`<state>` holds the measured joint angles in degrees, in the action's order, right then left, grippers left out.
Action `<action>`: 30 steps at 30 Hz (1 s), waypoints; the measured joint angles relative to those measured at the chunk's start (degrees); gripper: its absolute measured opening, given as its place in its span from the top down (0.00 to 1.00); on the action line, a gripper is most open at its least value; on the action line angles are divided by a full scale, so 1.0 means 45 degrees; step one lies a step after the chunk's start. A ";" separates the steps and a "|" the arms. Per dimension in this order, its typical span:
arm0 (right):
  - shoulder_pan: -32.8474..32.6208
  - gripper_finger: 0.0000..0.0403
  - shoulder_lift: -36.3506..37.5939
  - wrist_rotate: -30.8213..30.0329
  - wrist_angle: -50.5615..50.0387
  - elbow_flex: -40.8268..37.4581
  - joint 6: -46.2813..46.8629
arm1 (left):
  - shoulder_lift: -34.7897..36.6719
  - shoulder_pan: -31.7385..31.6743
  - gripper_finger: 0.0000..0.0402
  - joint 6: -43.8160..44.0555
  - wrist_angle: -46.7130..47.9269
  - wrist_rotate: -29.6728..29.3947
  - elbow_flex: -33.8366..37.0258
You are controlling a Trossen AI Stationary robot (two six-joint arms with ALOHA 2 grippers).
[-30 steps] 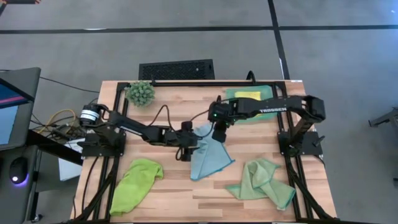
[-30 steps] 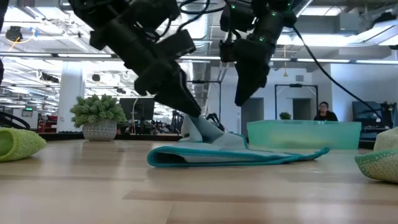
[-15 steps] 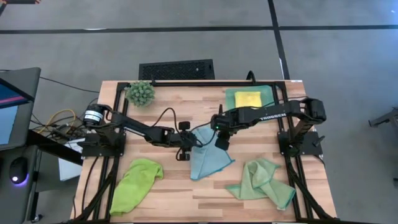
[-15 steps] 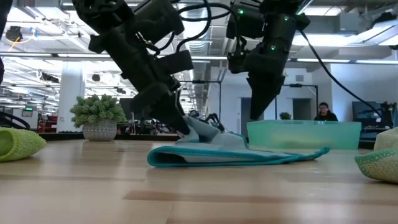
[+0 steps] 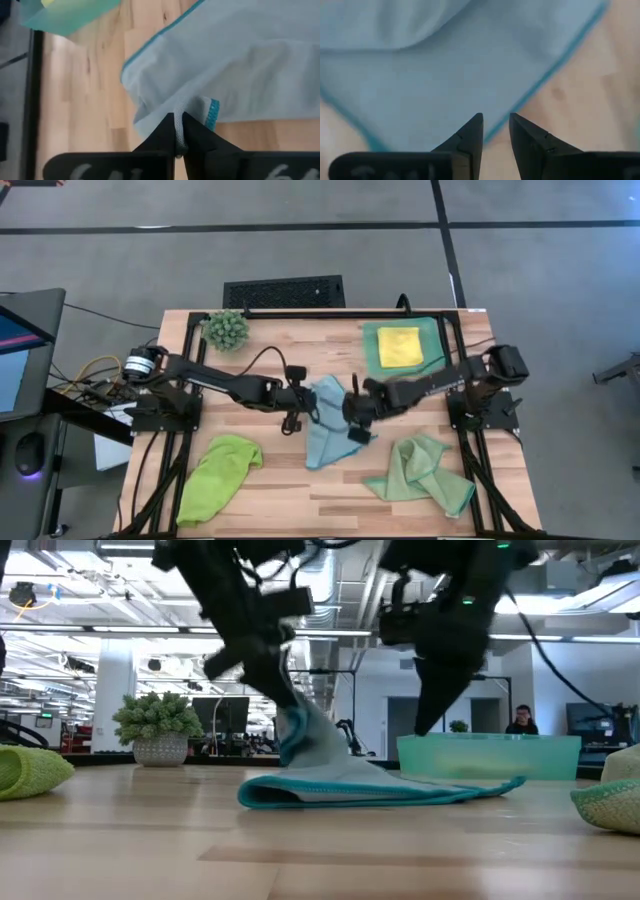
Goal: Fold microfiber towels
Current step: Fold the blue microfiber cloth
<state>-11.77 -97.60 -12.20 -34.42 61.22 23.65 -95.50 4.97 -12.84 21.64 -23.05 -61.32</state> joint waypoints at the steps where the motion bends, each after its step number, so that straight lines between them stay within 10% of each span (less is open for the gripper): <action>1: -0.0303 0.71 -0.0012 -0.0086 0.0854 -0.0369 0.0007 | 0.0216 0.0001 0.99 -0.0048 0.0396 0.0006 -0.0107; 10: -0.1181 0.77 -0.0747 0.0675 0.8467 -0.3105 -0.0348 | 0.1643 -0.0345 1.00 0.0030 0.3114 0.0372 -0.0292; 22: 0.0337 0.83 -0.1724 0.1391 0.7331 -0.3037 -0.1595 | 0.1742 -0.0066 1.00 0.0172 0.6080 0.4323 0.1269; 30: 0.1497 0.83 -0.0037 0.1842 0.5163 -0.3288 -0.3372 | 0.1728 0.0839 0.95 -0.2918 0.6203 0.3816 0.1730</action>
<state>-5.04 -97.77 -3.92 -11.18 46.42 8.48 -87.72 8.75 -25.97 49.55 -5.88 -53.53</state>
